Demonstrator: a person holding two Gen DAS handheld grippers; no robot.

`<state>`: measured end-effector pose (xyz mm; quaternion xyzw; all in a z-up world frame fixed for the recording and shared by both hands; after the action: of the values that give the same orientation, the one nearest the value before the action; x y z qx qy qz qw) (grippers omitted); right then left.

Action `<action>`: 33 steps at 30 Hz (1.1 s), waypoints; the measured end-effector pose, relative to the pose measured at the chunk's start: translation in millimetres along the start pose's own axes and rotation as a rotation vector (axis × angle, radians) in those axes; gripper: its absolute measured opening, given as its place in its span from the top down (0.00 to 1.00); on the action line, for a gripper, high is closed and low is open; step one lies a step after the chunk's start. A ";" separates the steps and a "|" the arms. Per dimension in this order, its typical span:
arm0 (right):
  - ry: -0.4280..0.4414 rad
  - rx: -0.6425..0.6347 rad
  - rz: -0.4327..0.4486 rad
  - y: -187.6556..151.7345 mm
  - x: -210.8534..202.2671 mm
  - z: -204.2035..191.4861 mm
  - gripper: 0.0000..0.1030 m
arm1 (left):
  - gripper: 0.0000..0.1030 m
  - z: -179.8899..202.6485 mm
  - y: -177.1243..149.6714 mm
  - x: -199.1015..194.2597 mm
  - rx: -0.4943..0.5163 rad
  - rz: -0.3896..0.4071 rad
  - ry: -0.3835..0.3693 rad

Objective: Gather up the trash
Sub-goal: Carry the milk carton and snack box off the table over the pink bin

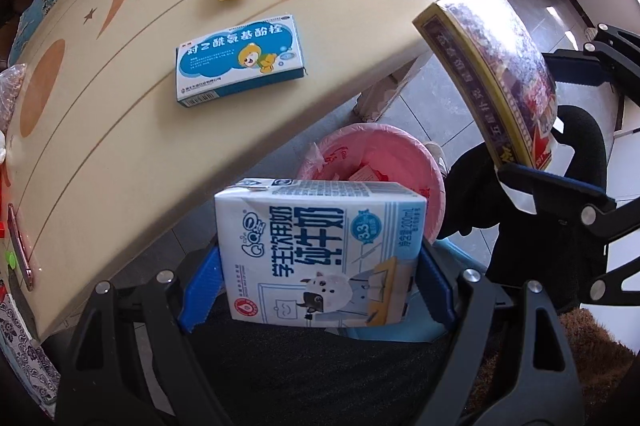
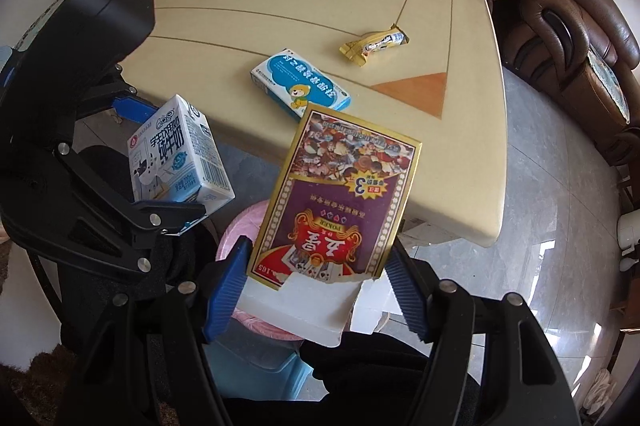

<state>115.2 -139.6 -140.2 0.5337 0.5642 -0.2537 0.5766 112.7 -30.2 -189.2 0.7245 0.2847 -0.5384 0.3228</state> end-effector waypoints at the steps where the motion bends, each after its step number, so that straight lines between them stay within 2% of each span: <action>1: 0.005 0.005 -0.007 -4.5 4.7 0.5 0.36 | 0.21 4.4 -3.9 5.8 0.001 -0.001 -0.007; 10: -0.015 0.032 -0.045 -40.3 53.5 5.1 0.36 | 0.21 39.6 -31.3 58.5 0.028 -0.061 -0.090; 13: -0.031 0.040 -0.060 -47.8 69.2 9.5 0.36 | 0.21 44.8 -34.8 73.1 0.039 -0.068 -0.080; 20: -0.028 0.079 -0.093 -67.5 107.7 19.4 0.36 | 0.21 58.5 -43.7 109.0 0.050 -0.103 -0.117; 27: -0.018 0.139 -0.143 -80.9 146.1 38.7 0.36 | 0.21 80.2 -49.6 159.8 0.059 -0.188 -0.153; 33: -0.014 0.163 -0.172 -86.0 173.7 49.4 0.36 | 0.21 86.8 -48.7 186.9 0.045 -0.236 -0.157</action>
<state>97.7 -156.2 -338.8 0.5267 0.5815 -0.3510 0.5111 72.2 -54.6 -395.6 0.6487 0.3295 -0.6339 0.2621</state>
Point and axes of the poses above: each gripper's, at about its wrist camera, not at the fingertips, and x roughly the way its jaws point, z to its right, y to its top, the point moved 5 cm from there along x, roughly the way its jaws point, and after that the axes turned 13 degrees about y, right-handed, at the moved point
